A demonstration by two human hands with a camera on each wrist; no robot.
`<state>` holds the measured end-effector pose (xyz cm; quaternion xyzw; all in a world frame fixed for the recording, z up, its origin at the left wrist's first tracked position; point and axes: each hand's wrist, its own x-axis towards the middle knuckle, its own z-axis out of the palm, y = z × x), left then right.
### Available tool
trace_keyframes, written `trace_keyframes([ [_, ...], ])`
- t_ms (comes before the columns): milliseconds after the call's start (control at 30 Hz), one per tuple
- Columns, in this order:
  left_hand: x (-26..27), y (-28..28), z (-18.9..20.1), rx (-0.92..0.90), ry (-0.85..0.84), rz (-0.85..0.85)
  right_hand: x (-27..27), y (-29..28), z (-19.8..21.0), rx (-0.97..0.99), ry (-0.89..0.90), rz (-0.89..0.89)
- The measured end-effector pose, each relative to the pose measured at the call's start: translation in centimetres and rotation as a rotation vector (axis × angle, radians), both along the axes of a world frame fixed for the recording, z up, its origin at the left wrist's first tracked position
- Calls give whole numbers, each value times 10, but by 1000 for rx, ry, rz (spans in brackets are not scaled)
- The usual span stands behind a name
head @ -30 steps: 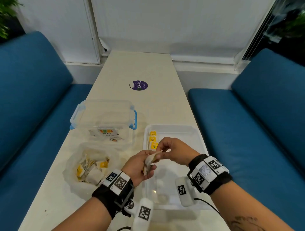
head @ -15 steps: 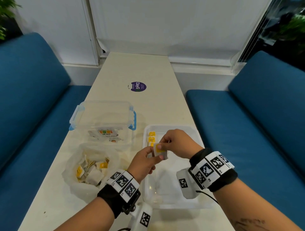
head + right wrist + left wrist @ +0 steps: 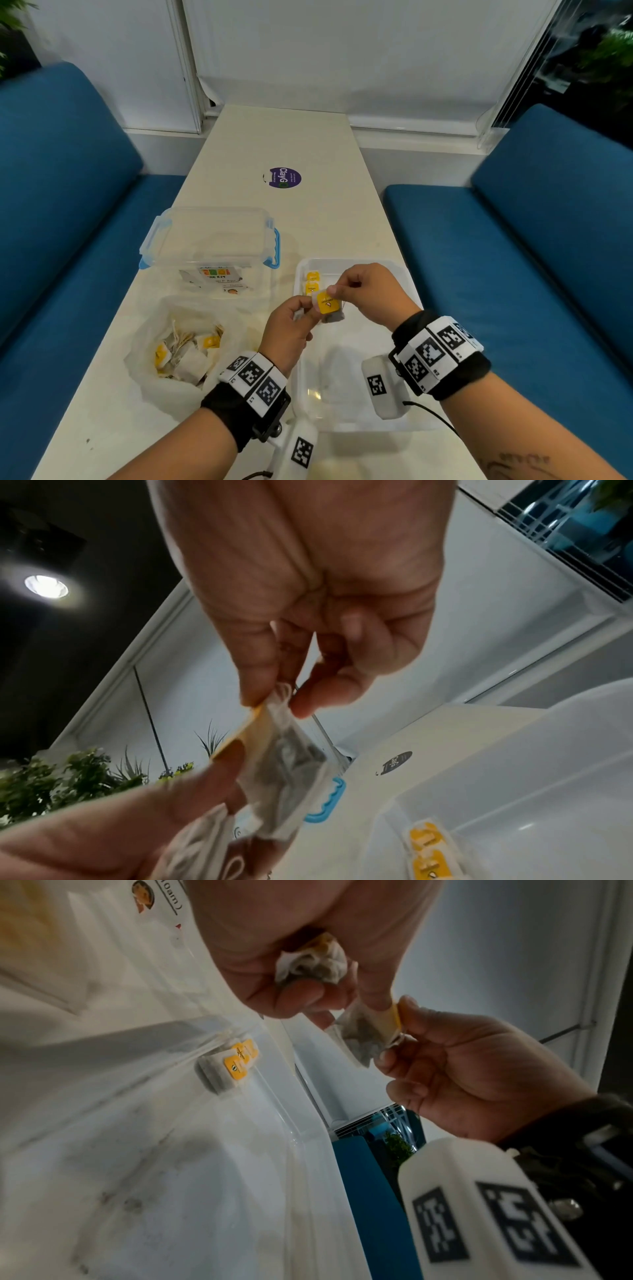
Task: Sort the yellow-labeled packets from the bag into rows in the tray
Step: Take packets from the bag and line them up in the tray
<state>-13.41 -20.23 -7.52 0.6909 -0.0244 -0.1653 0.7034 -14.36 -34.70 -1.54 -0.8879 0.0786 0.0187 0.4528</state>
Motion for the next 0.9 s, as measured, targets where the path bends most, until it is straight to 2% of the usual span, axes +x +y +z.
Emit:
trace_keyframes([
  [133,1,-1,3,-29,30,5,3,1,-2,-65,-41,-29],
  [267,2,0,7,-57,11,38,3,2,-5,103,-13,22],
  [367,4,1,10,-27,-5,50,4,-2,-7,37,32,53],
  [500,6,3,10,-1,153,70,8,-10,-12,88,46,-1],
  [600,6,7,6,-33,277,100,13,-15,-21,45,77,-46],
  [700,7,11,3,-69,371,117,23,-18,-35,-22,193,-114],
  [800,7,14,-1,-126,453,155,32,-15,-52,-163,424,-90],
  [900,7,20,-6,-120,466,166,41,-8,-70,-109,599,-80],
])
